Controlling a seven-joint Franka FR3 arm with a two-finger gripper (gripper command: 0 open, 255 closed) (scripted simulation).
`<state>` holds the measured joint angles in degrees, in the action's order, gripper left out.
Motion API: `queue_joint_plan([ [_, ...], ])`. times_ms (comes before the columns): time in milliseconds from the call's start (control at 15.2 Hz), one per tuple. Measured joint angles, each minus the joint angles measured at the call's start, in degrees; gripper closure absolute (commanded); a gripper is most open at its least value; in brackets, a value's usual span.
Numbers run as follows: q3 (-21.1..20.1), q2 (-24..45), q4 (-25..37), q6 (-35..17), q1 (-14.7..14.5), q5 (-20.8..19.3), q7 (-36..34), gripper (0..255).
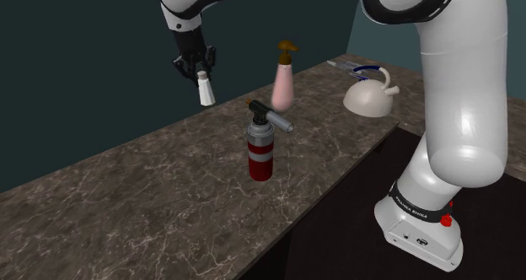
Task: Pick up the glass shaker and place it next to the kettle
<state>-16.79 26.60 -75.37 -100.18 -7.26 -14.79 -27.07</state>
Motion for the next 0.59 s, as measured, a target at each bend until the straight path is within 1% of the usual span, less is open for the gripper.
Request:
queue_joint_plan([
  [594, -0.03, 0.96, 8.47, 7.37, -0.91, -0.04, 1.10, 255],
])
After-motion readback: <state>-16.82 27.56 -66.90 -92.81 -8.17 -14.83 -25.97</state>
